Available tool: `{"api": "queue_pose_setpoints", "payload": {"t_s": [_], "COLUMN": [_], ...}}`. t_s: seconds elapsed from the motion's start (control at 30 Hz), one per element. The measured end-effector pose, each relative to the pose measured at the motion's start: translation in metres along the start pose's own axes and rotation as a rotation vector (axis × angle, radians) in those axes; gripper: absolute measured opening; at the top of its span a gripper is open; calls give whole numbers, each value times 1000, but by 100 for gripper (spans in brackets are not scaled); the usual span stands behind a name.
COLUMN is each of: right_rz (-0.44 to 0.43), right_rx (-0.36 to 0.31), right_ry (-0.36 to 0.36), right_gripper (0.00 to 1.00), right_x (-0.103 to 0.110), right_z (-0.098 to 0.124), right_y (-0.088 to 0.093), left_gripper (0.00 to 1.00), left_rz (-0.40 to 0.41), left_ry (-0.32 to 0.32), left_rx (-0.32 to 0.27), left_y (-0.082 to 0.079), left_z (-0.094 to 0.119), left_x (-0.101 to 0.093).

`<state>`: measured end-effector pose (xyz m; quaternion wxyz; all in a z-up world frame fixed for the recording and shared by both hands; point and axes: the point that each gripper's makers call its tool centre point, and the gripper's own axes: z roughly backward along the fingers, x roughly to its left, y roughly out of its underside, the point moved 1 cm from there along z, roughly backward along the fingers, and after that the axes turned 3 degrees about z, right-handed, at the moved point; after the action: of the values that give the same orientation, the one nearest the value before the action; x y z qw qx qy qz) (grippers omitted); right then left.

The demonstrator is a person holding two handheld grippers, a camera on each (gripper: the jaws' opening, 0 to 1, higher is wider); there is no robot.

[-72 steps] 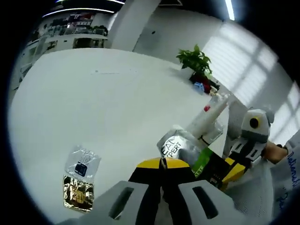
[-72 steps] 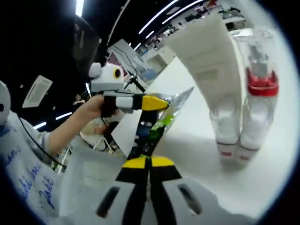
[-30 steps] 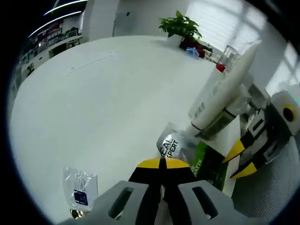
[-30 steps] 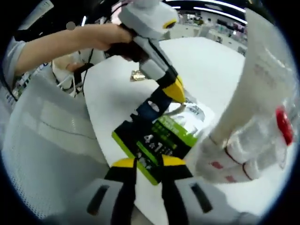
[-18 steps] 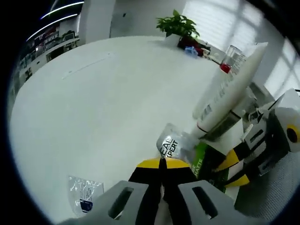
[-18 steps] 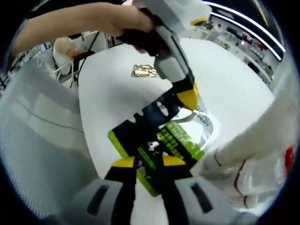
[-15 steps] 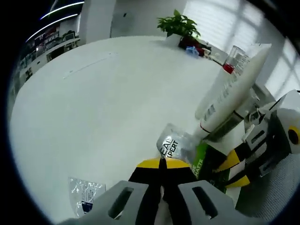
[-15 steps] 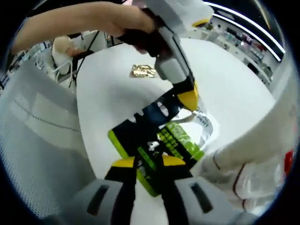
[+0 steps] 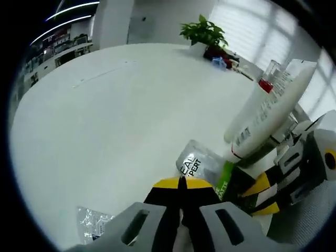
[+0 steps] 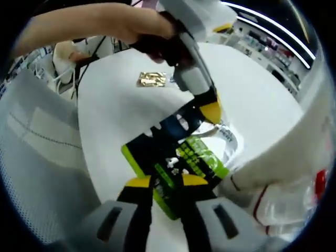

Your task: Arrange the skincare products in the storage area until every visible bottle or jar stands upright without overlapping.

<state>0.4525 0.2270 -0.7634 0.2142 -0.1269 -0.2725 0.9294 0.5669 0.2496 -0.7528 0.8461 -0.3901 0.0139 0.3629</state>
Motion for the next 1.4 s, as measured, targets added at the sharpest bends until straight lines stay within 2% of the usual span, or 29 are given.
{"api": "queue_pose_setpoints", "payload": {"t_s": [0.17,0.23,0.3,0.33,0.43,0.5,0.6,0.67,0.9,1.03,1.4], "right_rz": [-1,-7,-9,-10,-9,-9,-6,-5,-6,-9,-7], "right_rx": [0,0,1,2,2,2,4,4,6,7,8], "right_ry": [4,3,2,1,2,2,3,3,9,9,9], "right_gripper": [20,20,20,20,20,20,20,20,21,21,21], "right_x": [0,0,0,0,0,0,0,0,1,1,1], "right_z": [0,-1,-1,-1,-1,-1,-1,-1,-1,-1,-1], "right_y": [0,0,0,0,0,0,0,0,1,1,2], "left_gripper": [0,5,8,9,11,13,17,20,24,31,31], "left_rz": [-21,-54,-68,-79,-103,-122,-206,-223,-175,-197,-182], "left_ry": [-15,-60,-73,-78,-65,-64,-76,-73,-70,-95,-92], "left_rx": [-16,-41,-65,-89,-93,-69,5,47,69,100,111], "left_y": [-2,-7,-13,-18,-18,-13,4,14,24,29,31], "left_z": [1,6,14,19,28,30,31,28,20,19,18], "left_x": [1,8,9,9,1,-1,-5,-7,-1,4,5]}}
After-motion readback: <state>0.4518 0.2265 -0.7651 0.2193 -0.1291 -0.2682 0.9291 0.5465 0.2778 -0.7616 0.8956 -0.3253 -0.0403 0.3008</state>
